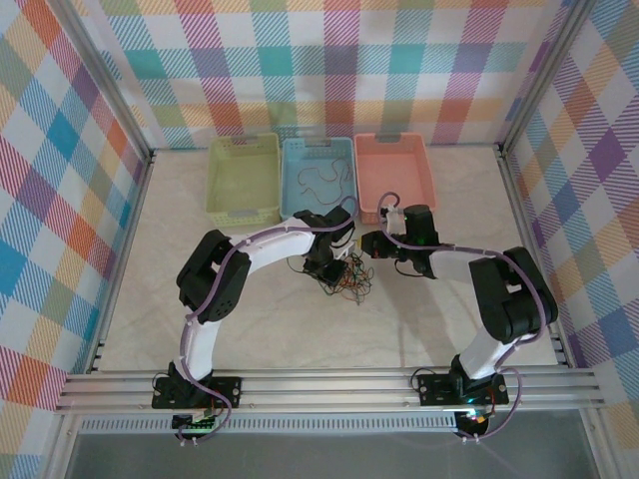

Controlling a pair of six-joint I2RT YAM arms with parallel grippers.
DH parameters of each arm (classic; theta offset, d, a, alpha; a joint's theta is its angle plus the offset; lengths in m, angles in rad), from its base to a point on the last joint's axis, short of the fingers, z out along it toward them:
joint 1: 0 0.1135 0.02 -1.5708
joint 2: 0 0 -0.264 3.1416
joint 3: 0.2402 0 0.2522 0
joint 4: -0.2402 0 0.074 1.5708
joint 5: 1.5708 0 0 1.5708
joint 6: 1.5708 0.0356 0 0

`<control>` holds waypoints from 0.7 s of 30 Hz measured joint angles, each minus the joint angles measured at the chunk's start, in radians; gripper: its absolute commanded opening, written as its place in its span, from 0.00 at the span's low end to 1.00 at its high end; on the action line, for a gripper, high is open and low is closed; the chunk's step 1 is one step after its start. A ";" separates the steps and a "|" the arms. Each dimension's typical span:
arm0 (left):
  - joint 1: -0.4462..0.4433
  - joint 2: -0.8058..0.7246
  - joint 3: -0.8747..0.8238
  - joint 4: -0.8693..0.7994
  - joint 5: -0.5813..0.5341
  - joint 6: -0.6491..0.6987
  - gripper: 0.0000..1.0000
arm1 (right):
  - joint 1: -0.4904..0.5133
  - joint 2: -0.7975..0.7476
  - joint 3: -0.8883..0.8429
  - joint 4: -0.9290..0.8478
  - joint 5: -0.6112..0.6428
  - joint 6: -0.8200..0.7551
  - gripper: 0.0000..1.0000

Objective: Untangle the cables

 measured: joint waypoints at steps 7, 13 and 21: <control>0.000 0.000 -0.008 0.004 -0.001 0.002 0.00 | -0.023 -0.034 -0.038 0.016 0.056 0.018 0.00; 0.000 -0.002 -0.018 0.004 0.000 0.002 0.00 | -0.037 -0.045 -0.044 0.011 0.109 0.022 0.00; 0.000 -0.004 -0.024 0.006 -0.001 0.002 0.00 | -0.059 -0.090 -0.067 -0.002 0.195 0.041 0.00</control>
